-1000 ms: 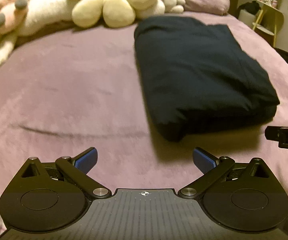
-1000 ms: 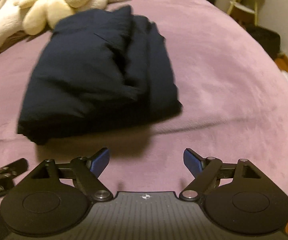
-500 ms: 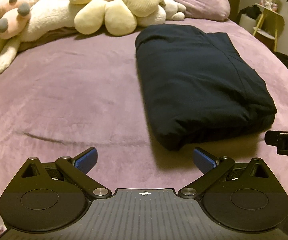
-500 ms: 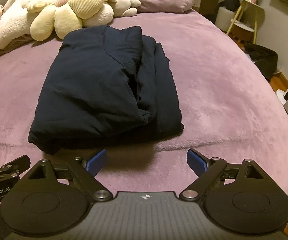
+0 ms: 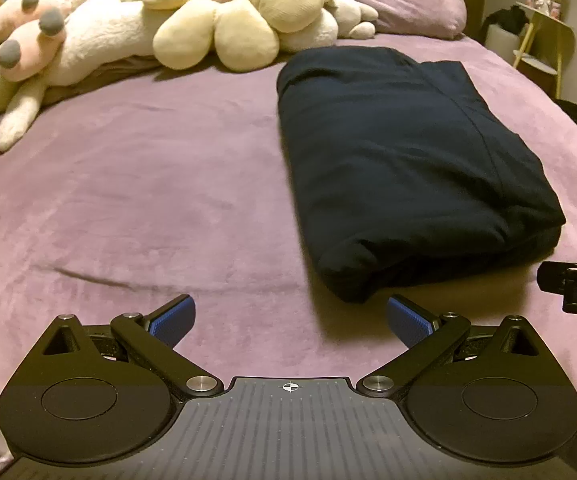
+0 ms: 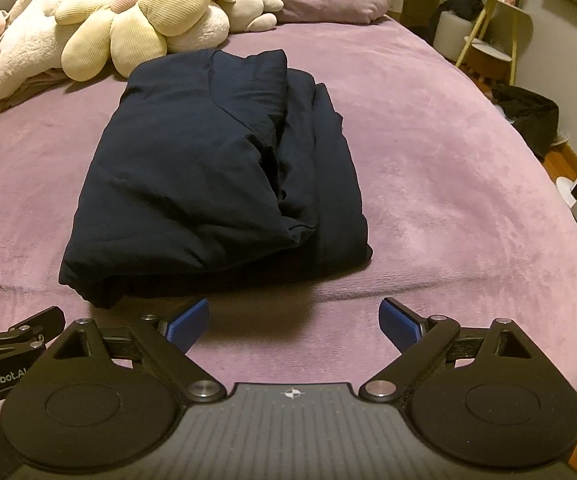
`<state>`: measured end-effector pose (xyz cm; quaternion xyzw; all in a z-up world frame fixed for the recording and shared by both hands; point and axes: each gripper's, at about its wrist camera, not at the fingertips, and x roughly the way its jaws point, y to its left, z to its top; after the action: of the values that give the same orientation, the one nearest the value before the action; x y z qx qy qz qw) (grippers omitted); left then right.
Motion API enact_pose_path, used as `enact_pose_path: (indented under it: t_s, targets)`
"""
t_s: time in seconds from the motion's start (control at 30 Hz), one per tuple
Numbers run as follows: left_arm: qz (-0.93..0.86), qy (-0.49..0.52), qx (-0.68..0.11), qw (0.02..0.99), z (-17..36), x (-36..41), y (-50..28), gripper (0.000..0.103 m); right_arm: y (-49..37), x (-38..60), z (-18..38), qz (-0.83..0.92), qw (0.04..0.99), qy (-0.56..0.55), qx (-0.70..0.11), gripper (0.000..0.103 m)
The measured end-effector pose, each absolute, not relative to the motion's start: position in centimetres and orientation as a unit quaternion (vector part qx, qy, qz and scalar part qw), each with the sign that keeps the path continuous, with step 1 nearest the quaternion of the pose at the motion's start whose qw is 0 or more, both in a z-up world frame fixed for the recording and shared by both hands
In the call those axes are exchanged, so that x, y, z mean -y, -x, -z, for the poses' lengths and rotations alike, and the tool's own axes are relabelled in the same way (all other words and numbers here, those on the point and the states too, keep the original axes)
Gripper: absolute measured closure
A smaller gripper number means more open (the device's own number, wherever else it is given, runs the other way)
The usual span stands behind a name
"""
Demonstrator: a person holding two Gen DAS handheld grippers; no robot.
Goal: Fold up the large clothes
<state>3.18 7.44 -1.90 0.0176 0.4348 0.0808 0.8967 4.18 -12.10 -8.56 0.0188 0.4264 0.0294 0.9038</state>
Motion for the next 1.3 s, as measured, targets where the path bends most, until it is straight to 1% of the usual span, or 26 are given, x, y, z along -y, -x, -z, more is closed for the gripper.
enact_pose_path:
  t_s: [1.3]
  targets:
    - [-0.070, -0.002, -0.438, 0.896, 2.10, -7.29, -3.41, 0.000, -4.39, 12.43, 9.15, -0.023, 0.902, -0.028, -0.430, 0.007]
